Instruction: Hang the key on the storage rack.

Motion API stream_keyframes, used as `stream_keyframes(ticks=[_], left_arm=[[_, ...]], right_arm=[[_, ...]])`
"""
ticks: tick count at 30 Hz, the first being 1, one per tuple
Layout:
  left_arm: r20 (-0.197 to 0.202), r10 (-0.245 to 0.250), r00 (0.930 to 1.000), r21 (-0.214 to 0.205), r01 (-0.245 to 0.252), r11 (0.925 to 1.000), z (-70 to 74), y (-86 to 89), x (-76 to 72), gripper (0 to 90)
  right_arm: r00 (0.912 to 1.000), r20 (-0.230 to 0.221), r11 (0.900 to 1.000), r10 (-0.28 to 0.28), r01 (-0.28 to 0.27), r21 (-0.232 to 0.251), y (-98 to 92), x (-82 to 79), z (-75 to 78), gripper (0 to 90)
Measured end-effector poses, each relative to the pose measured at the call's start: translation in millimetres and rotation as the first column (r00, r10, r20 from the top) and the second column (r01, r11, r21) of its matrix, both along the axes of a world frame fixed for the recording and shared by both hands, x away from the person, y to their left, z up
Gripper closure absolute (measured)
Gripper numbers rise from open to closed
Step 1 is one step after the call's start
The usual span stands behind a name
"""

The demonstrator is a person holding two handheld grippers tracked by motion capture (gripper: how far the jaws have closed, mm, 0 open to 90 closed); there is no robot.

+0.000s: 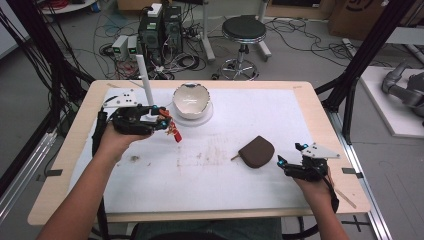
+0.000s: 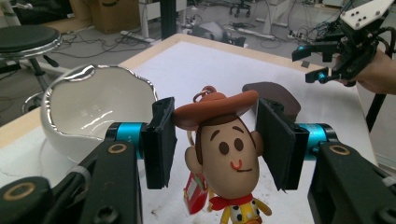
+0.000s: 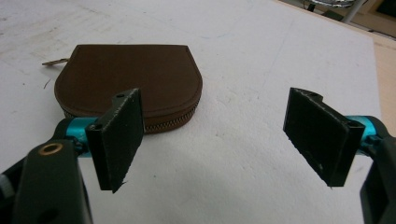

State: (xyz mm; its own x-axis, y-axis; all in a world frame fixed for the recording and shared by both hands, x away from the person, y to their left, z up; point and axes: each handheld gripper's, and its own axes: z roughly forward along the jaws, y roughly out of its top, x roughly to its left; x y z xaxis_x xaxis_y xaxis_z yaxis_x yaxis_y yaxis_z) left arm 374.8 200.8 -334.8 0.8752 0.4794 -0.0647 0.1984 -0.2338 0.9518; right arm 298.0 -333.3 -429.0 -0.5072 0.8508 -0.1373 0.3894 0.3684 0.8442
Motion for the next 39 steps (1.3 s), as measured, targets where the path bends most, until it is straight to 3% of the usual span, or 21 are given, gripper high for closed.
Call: stream_keyframes(ticks=[18, 29, 39], left_arm=[[0.013, 0.008, 0.9999, -0.005, -0.008, 1.0, 30.8, 13.2, 11.2, 48.9], [0.047, 0.053, 0.9975, 0.003, -0.054, 0.9986, 62.8, 21.4, 28.9, 48.8], [0.046, 0.1, 0.994, 0.001, -0.1, 0.995, 72.1, 31.6, 45.0, 48.8]], right_arm=[[0.9999, 0.0, 0.9999, 0.012, -0.012, -0.003, 4.6, 4.8, 0.0, 20.6], [0.9999, -0.004, 0.9999, 0.015, -0.015, -0.005, 5.7, 6.2, -1.0, 20.6], [0.9999, -0.009, 1.0, 0.008, -0.009, -0.004, 4.3, 6.8, -1.9, 20.6]])
